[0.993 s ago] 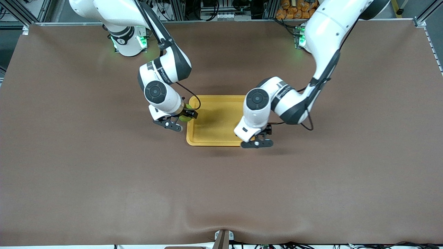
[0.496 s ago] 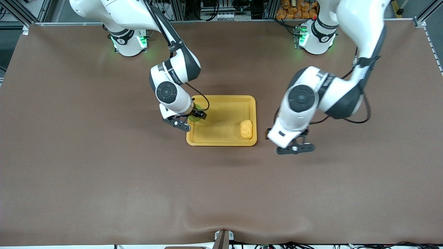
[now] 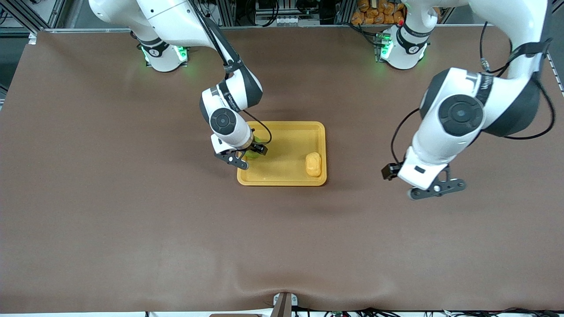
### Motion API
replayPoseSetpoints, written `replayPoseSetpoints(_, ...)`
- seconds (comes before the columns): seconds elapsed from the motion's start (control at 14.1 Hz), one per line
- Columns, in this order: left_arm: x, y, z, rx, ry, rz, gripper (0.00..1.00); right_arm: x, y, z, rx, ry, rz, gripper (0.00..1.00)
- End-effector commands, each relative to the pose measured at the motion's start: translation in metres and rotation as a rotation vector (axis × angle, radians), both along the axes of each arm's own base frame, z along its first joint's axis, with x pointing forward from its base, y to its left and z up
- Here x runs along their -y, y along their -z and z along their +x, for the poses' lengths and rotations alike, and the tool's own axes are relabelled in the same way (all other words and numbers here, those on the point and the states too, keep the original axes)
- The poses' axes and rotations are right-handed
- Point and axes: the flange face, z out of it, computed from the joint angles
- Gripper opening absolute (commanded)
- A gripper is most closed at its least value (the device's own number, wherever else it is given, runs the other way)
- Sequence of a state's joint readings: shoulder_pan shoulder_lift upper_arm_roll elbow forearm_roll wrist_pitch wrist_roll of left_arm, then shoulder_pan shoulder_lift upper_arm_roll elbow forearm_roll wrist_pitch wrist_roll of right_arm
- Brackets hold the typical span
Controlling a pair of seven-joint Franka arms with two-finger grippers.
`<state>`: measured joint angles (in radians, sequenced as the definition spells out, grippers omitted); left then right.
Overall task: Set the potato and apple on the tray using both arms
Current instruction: 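Release the potato onto the tray while the right gripper lowers the apple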
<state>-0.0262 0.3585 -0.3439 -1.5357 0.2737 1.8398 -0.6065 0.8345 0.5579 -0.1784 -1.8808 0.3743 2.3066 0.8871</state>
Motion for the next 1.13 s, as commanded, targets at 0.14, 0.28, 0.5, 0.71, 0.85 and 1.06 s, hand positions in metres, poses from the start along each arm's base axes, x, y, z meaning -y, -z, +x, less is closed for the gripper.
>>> replayPoseSetpoints(0.14, -0.046, -0.048, -0.012, -0.047, 0.037, 0.025, 1.0, -0.013, -0.008, 0.006, 0.013, 0.052, 0.004, 1.0)
replayPoseSetpoints(0.28, -0.062, -0.065, -0.015, -0.073, 0.08, 0.037, 1.0, -0.012, -0.012, 0.007, 0.01, 0.05, 0.006, 1.0)
replayPoseSetpoints(0.5, -0.086, -0.083, -0.019, -0.079, 0.113, 0.029, 1.0, -0.014, -0.041, 0.022, -0.013, 0.046, 0.013, 1.0)
replayPoseSetpoints(0.71, -0.102, -0.103, -0.029, -0.086, 0.091, -0.005, 1.0, -0.001, -0.08, 0.049, -0.048, 0.053, -0.015, 1.0)
replayPoseSetpoints(0.85, -0.102, -0.113, -0.036, -0.085, 0.091, -0.008, 1.0, 0.01, -0.097, 0.063, -0.047, 0.066, -0.024, 1.0)
replayPoseSetpoints(1.06, -0.111, -0.129, -0.047, -0.094, 0.093, 0.004, 1.0, 0.028, -0.129, 0.085, -0.02, 0.096, -0.022, 1.0)
